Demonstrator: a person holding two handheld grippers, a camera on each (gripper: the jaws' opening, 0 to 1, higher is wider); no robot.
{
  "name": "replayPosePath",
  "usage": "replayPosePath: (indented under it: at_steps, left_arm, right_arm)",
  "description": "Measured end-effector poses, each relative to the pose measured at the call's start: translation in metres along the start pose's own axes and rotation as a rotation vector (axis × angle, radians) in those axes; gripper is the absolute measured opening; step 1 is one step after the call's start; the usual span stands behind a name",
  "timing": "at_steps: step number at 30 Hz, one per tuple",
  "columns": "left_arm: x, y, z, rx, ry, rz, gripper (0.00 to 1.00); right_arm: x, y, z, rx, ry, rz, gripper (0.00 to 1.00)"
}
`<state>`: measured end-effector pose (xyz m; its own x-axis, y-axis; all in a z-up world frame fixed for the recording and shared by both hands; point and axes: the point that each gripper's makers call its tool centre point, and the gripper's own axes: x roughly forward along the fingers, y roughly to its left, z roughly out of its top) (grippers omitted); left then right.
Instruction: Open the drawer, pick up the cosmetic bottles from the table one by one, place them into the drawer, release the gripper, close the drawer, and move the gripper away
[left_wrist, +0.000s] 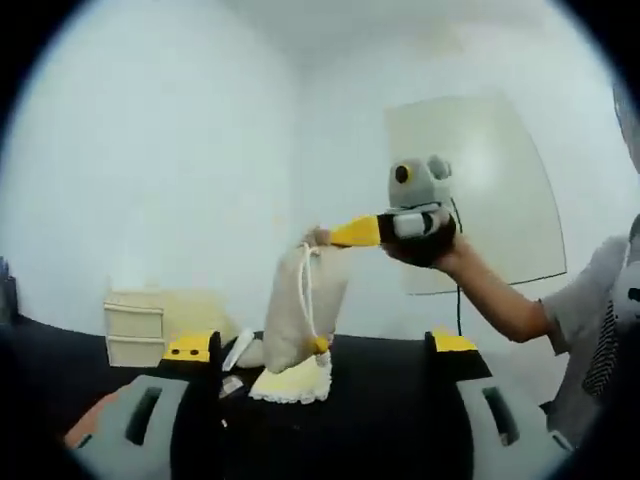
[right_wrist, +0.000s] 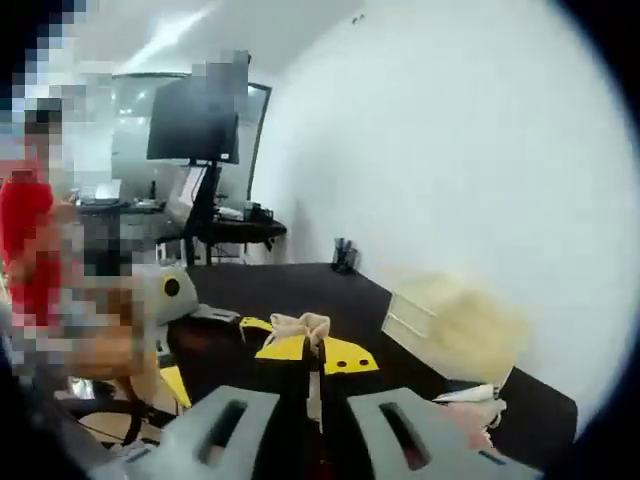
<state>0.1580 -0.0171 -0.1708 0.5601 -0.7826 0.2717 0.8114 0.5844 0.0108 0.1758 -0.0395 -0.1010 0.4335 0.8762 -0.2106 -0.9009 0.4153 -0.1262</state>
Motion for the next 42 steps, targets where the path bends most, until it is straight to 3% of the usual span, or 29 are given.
replayPosePath:
  at_steps: [6, 12, 17, 21, 27, 29, 31, 35, 38, 42]
  left_arm:
    - [-0.005, -0.013, 0.009, -0.019, -0.097, 0.021, 0.78]
    - [-0.006, -0.029, 0.006, 0.025, -0.093, 0.022, 0.66]
    - [-0.012, -0.031, 0.015, 0.020, -0.145, 0.040, 0.56]
    - [-0.018, -0.028, 0.014, 0.019, -0.157, 0.074, 0.39]
    - [-0.022, -0.029, 0.015, 0.013, -0.169, 0.077, 0.35]
    - [-0.024, -0.025, 0.018, -0.025, -0.187, 0.090, 0.30]
    - [-0.025, -0.031, 0.023, -0.077, -0.213, 0.055, 0.29]
    - [-0.026, -0.035, 0.026, -0.118, -0.227, 0.013, 0.29]
    - [-0.028, -0.039, 0.028, -0.158, -0.232, -0.033, 0.28]
    - [-0.033, -0.049, 0.035, -0.233, -0.251, -0.130, 0.28]
  right_arm:
    - [-0.003, 0.027, 0.000, 0.034, -0.003, 0.096, 0.00]
    - [0.000, 0.050, -0.003, 0.040, 0.022, 0.163, 0.00]
    - [0.001, 0.062, -0.005, 0.042, 0.030, 0.197, 0.00]
    - [0.001, 0.065, -0.003, 0.055, 0.025, 0.218, 0.00]
    - [0.002, 0.071, -0.003, 0.090, 0.011, 0.255, 0.01]
    - [0.002, 0.073, 0.000, 0.090, -0.013, 0.276, 0.01]
    - [-0.001, 0.079, 0.011, 0.050, -0.102, 0.316, 0.03]
    - [-0.009, 0.084, 0.019, 0.034, -0.158, 0.349, 0.13]
    - [-0.015, 0.091, 0.019, -0.017, -0.182, 0.379, 0.24]
    - [-0.018, 0.096, 0.015, -0.050, -0.188, 0.404, 0.27]
